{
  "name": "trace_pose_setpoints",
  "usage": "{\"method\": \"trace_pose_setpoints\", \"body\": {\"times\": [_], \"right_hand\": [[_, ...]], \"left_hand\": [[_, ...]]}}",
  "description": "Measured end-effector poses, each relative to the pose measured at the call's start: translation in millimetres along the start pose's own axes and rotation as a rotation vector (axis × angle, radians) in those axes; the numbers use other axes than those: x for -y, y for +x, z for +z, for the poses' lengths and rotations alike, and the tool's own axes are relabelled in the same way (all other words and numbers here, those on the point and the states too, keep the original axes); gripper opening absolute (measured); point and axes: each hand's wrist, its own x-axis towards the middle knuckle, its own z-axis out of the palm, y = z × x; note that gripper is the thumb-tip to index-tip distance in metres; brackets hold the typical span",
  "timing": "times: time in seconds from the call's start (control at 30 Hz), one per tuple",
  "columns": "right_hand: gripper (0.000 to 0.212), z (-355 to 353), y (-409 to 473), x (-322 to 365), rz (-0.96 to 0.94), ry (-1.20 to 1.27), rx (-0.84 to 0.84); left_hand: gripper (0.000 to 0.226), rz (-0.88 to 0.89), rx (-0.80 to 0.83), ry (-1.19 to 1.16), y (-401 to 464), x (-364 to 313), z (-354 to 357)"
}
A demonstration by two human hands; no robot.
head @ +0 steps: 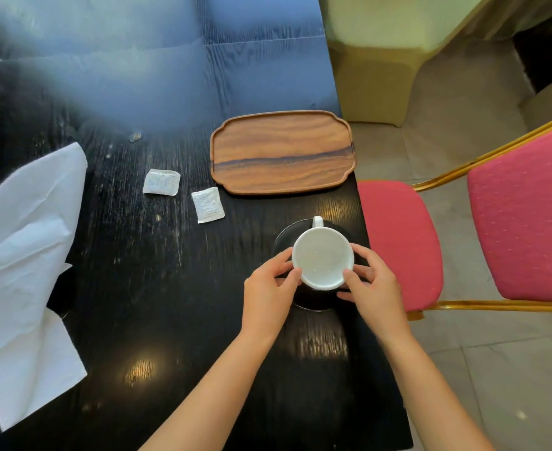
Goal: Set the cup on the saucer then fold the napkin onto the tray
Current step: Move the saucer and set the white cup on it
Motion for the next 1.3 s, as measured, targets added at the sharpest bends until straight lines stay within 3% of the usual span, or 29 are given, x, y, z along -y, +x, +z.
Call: {"method": "trace_pose_setpoints", "body": {"times": [0.3,0.87,1.07,1.2,1.3], "right_hand": [[0.04,-6,7,1,-0.023,-0.136,-0.001],[0.039,-7,3,3,-0.061,-0.169,0.001],[0.039,-12,1,13,-0.066,-0.302,-0.012],[0.019,-13,-16,33,-0.275,-0.51,-0.163],[0.016,13,-31,56,-0.471,-0.607,-0.107]], "left_hand": [[0.043,-0.001,-0.053,0.016,-3,1,4],[0.041,0.02,-0.061,0.003,-6,6,7],[0.048,0.048,-0.034,0.138,-7,3,-4],[0.023,0.12,-0.109,0.286,-22,-8,-36],[0.007,0.177,-0.184,0.45,-38,-9,-74]]}}
